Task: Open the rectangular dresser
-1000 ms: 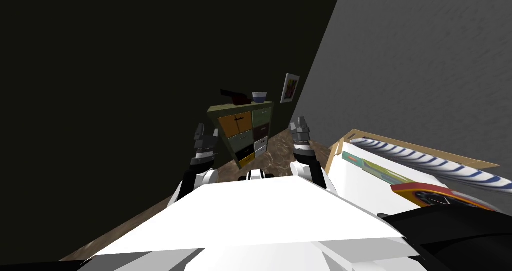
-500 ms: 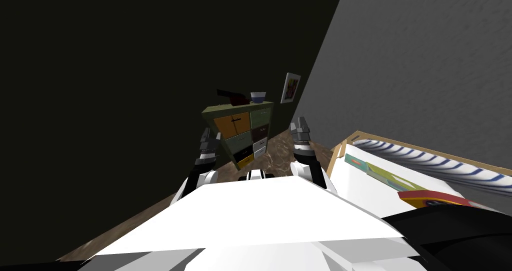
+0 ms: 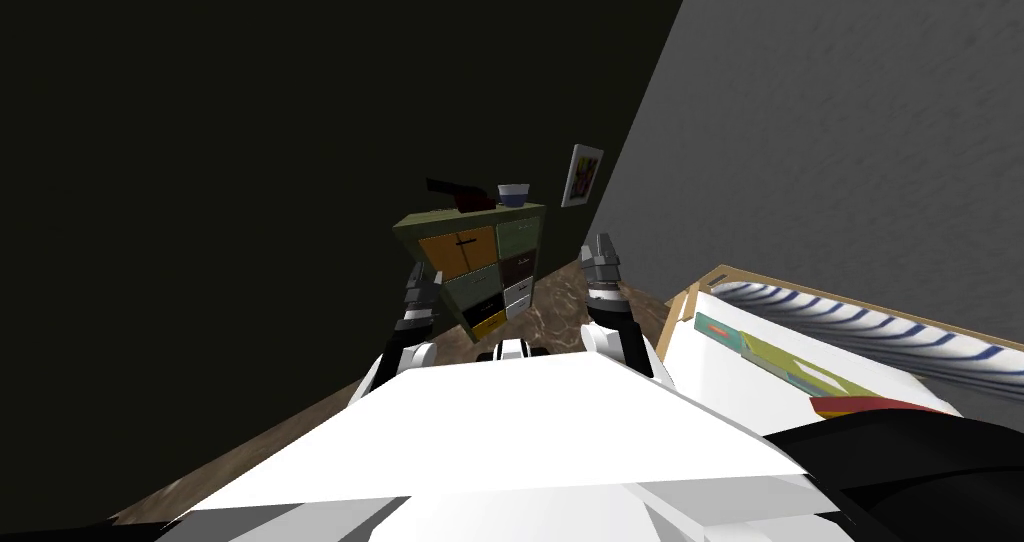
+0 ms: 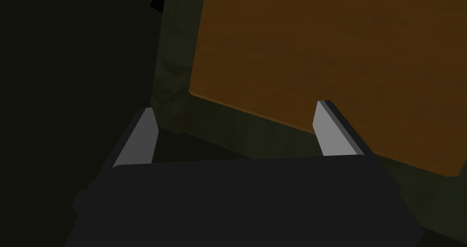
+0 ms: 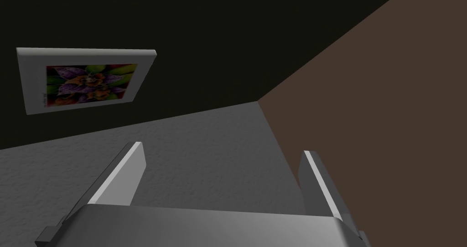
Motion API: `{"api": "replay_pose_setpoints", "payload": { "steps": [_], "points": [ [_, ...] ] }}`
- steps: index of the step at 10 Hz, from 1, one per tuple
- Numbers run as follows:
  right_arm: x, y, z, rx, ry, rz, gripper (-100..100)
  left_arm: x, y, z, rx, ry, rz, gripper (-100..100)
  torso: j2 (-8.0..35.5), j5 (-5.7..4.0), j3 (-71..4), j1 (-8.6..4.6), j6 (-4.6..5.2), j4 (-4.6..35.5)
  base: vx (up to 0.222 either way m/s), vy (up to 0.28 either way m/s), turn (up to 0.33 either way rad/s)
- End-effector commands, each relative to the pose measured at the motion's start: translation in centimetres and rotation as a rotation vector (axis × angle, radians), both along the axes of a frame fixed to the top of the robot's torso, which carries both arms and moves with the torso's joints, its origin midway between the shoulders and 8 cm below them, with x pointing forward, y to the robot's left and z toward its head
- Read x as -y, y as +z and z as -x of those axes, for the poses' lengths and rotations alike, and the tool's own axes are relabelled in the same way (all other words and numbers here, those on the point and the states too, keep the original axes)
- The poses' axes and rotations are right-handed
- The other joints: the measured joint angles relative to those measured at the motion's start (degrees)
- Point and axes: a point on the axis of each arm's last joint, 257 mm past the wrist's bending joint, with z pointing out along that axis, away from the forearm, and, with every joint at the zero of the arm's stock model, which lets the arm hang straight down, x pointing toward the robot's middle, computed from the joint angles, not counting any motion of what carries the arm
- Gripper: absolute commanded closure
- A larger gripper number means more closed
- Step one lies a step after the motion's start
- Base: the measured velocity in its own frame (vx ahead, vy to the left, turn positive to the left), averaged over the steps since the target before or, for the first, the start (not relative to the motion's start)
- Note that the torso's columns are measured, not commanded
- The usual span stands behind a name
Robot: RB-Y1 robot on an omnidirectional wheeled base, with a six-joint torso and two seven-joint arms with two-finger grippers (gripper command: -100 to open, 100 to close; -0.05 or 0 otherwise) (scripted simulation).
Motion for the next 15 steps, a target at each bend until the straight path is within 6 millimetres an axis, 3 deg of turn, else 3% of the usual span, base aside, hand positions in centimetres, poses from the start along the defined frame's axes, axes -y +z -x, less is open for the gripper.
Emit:
{"api": "replay_pose_setpoints", "payload": {
  "steps": [1,14,15],
  "points": [
    [0.0,0.0,0.0,0.000,0.000,0.000,0,-0.7,-2.1,-0.4,-0.033,0.014,0.025,-100,0.0,0.00,0.0,-0.01,0.00,0.0,0.031,-0.053,0.022],
    [0.0,0.0,0.0,0.000,0.000,0.000,0,-5.0,-13.2,-1.3,-0.224,0.073,0.088,-100,0.0,0.00,0.0,-0.02,0.00,0.0,0.038,-0.063,0.028],
    [0.0,0.0,0.0,0.000,0.000,0.000,0,-5.0,-13.2,-1.3,-0.224,0.073,0.088,-100,0.0,-0.01,0.0,-0.03,-0.01,0.0,0.030,-0.045,0.013]
  ]
}}
